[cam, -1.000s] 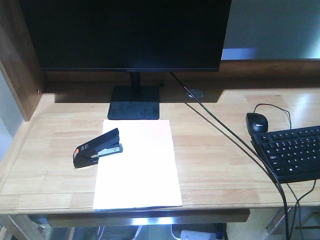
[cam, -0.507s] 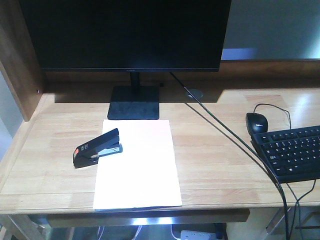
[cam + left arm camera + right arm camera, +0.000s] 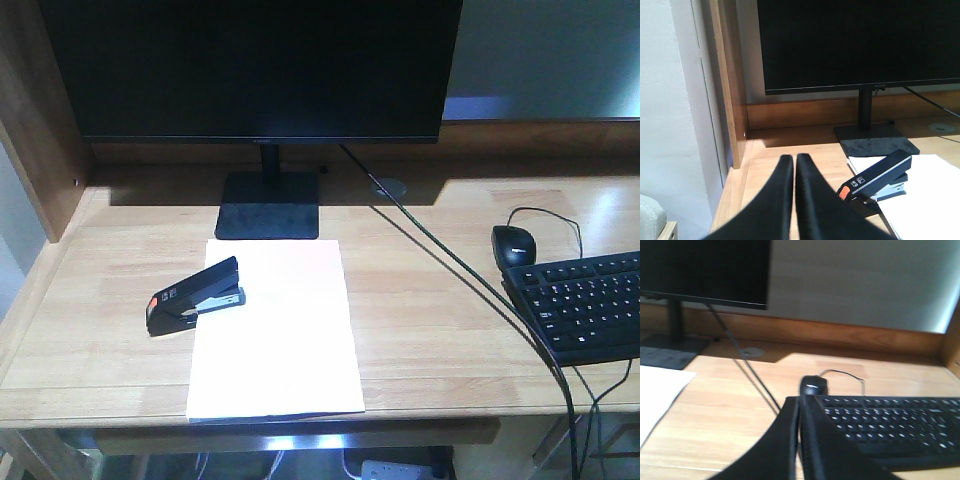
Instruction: Grab stapler and paper to desk for stapling
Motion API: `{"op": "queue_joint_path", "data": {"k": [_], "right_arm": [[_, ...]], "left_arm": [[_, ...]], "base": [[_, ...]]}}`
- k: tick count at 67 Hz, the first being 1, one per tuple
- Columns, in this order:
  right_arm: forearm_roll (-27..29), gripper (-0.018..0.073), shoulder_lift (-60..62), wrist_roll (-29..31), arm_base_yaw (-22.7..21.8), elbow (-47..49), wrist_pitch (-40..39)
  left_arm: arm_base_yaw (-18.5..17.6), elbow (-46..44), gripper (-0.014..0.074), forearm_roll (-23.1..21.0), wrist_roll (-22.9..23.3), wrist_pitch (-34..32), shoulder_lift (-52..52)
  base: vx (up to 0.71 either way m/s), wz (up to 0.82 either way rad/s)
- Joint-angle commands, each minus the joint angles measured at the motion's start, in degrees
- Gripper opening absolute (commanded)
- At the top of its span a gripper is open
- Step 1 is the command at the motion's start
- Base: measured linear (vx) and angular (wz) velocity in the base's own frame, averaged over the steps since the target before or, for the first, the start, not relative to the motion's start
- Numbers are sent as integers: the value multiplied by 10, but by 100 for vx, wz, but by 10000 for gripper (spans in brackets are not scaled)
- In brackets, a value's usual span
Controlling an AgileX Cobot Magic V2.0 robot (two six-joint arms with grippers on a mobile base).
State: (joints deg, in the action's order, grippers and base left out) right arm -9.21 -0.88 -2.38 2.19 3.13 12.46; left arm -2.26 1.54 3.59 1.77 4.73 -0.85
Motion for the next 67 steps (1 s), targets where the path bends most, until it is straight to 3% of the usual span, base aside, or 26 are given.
{"op": "queue_joint_path", "data": {"k": [1, 19, 30, 67], "right_arm": [[11, -9, -5, 17, -15, 17, -47], [21, -9, -5, 12, -15, 14, -49], [22, -9, -5, 5, -15, -52, -165], [26, -9, 24, -21, -15, -49, -141]], "left_arm": [[1, 17, -7, -4, 1, -38, -8], [1, 17, -7, -4, 1, -38, -8], [1, 17, -7, -4, 1, -38, -8], [1, 17, -7, -4, 1, -38, -7]], "base": [[0, 0], [0, 0], [0, 0], [0, 0]]}}
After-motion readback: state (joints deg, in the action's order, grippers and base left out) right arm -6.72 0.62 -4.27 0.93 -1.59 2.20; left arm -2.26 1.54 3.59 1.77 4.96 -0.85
